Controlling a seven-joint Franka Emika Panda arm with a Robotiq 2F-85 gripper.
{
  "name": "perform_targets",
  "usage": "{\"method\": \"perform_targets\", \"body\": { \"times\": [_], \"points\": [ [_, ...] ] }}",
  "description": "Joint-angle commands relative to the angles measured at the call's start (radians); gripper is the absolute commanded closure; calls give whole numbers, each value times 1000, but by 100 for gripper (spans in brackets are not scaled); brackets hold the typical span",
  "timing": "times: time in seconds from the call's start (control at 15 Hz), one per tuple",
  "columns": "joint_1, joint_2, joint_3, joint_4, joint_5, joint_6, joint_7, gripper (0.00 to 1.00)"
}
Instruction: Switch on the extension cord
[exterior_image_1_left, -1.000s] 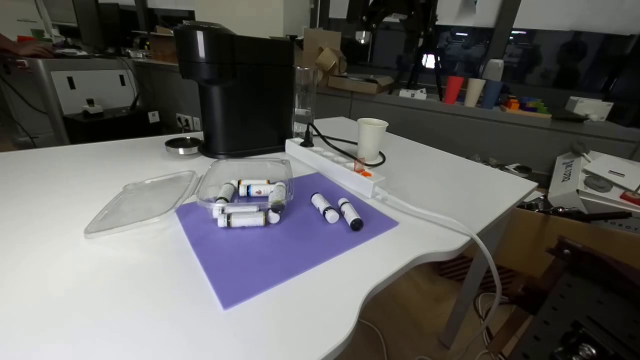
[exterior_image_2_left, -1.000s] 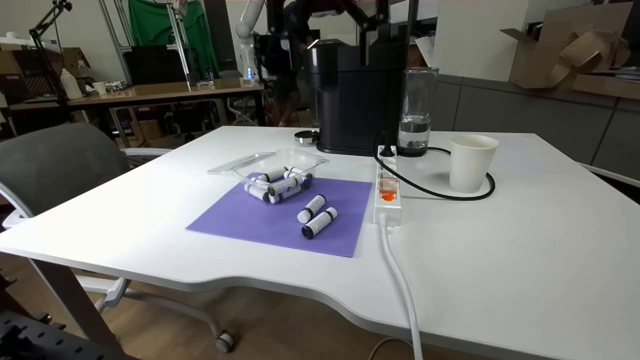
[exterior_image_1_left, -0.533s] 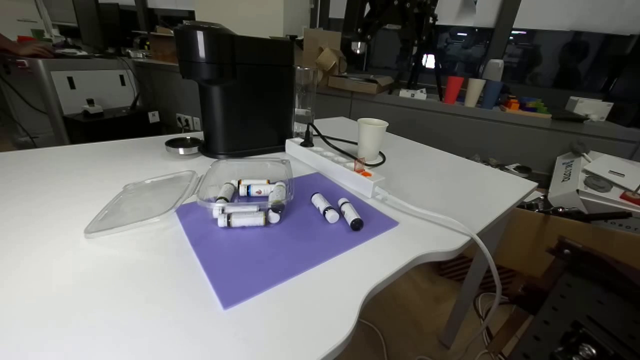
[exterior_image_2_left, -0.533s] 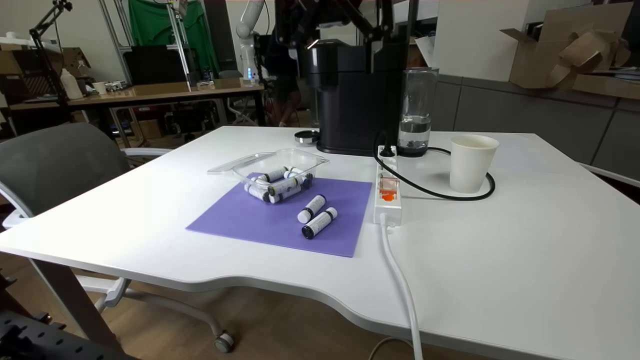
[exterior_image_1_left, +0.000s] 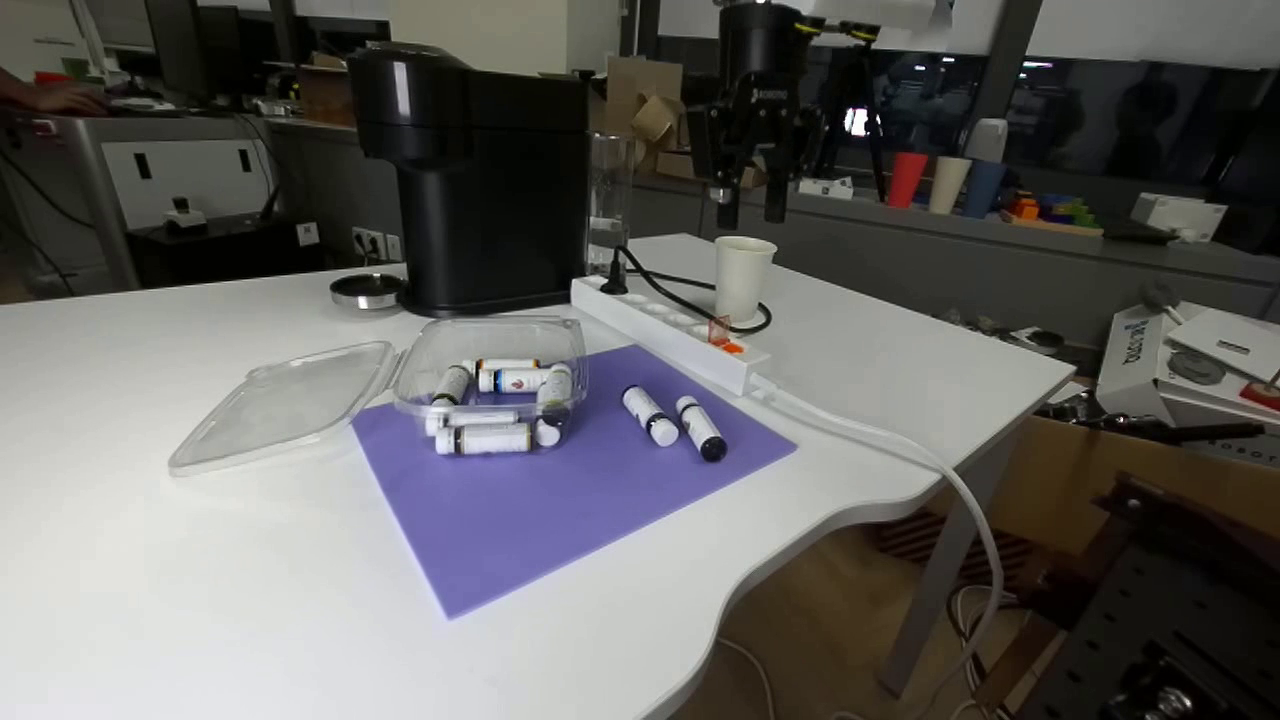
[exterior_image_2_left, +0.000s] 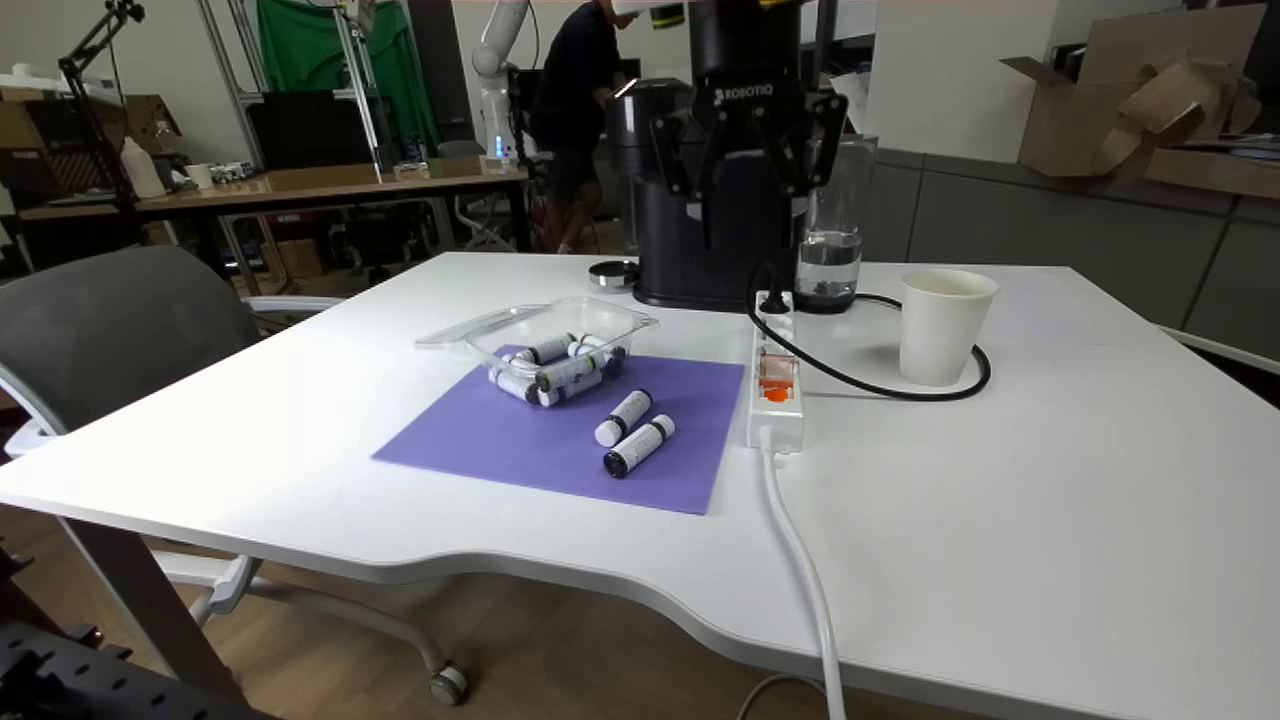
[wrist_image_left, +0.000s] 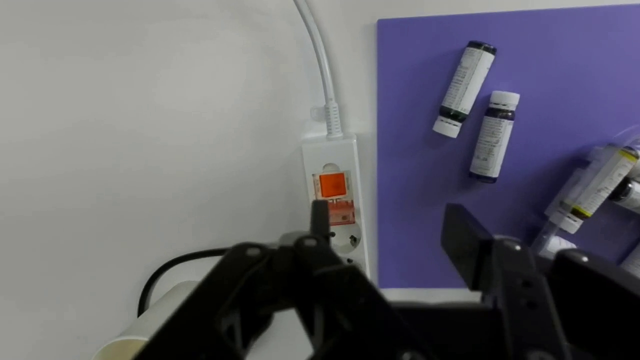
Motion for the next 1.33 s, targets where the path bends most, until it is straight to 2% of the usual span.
{"method": "perform_targets", "body": {
  "times": [0.0, 0.27, 0.33, 0.47, 0.53, 0.8, 1.27],
  "points": [
    [-28, 109, 6, 112, -14, -35, -25, 69],
    [-49, 178, 8, 176, -58, -104, -100, 97],
    [-51, 192, 7, 185, -73, -108, -115, 99],
    [-55, 213, 8, 197, -100, -101, -131, 100],
    [-56, 184, 15, 153, -79, -78, -107, 98],
    [-59, 207, 17, 169, -90, -78, -120, 100],
    [-59, 244, 36, 137, -97, 38, -136, 100]
  ]
}}
